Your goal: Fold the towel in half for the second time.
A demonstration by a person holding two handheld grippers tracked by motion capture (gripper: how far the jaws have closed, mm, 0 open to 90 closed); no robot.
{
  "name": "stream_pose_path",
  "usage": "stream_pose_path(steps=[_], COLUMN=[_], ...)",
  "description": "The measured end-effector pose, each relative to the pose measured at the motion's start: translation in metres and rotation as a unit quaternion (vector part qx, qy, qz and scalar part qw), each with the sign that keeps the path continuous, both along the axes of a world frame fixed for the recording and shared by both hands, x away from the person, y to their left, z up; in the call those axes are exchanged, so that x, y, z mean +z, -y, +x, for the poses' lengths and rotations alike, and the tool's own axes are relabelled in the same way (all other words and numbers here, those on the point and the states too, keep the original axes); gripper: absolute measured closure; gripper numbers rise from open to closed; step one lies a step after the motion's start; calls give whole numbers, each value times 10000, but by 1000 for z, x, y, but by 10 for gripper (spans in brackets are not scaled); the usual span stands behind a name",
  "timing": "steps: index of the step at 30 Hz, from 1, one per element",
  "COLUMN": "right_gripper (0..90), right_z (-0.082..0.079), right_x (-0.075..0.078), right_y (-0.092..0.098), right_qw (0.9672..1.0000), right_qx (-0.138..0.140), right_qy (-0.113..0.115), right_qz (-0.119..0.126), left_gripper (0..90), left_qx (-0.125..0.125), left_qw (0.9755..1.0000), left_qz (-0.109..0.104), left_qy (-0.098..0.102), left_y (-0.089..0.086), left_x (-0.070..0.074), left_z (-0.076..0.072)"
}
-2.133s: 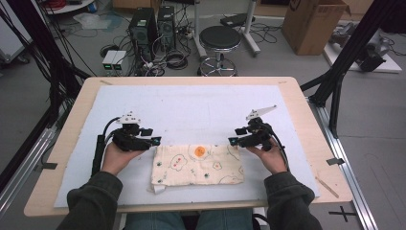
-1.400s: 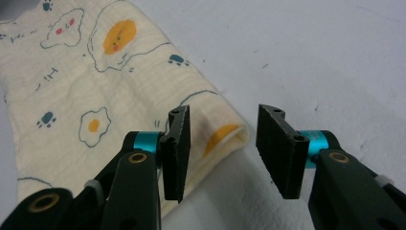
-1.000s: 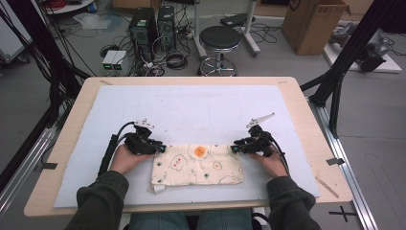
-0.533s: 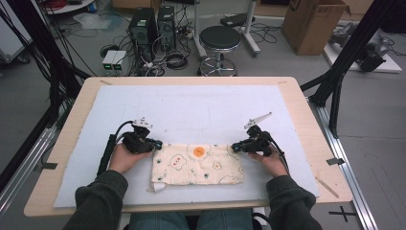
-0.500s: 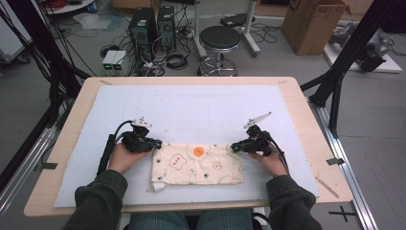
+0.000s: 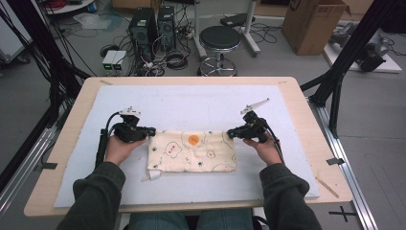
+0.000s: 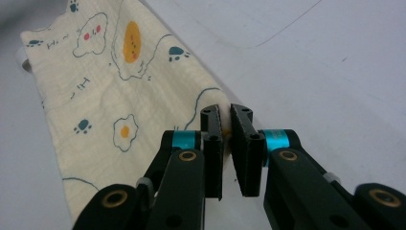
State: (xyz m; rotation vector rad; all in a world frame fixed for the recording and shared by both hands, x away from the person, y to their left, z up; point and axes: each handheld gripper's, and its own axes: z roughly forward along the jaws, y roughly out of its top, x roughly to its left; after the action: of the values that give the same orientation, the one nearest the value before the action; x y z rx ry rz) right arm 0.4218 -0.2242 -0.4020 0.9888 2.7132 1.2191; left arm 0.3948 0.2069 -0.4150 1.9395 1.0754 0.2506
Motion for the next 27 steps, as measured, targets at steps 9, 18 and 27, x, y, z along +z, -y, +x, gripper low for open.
stream_pose_path(steps=[9, 18, 27], right_gripper=[836, 836, 836], right_z=[29, 29, 21], right_x=[-29, -27, -17], right_y=[4, 4, 7], right_qw=[9974, 9979, 9984], right_qx=[-467, -406, -384], right_qy=[-537, -443, -280], right_qz=[122, 243, 313], left_gripper=[838, 835, 835], left_qx=[100, 123, -31], left_qw=[9996, 9999, 10000], left_qz=[101, -84, -71], left_qy=[-226, -88, 53], left_y=[5, 1, 1], left_x=[-20, -17, -10], left_z=[12, 11, 4])
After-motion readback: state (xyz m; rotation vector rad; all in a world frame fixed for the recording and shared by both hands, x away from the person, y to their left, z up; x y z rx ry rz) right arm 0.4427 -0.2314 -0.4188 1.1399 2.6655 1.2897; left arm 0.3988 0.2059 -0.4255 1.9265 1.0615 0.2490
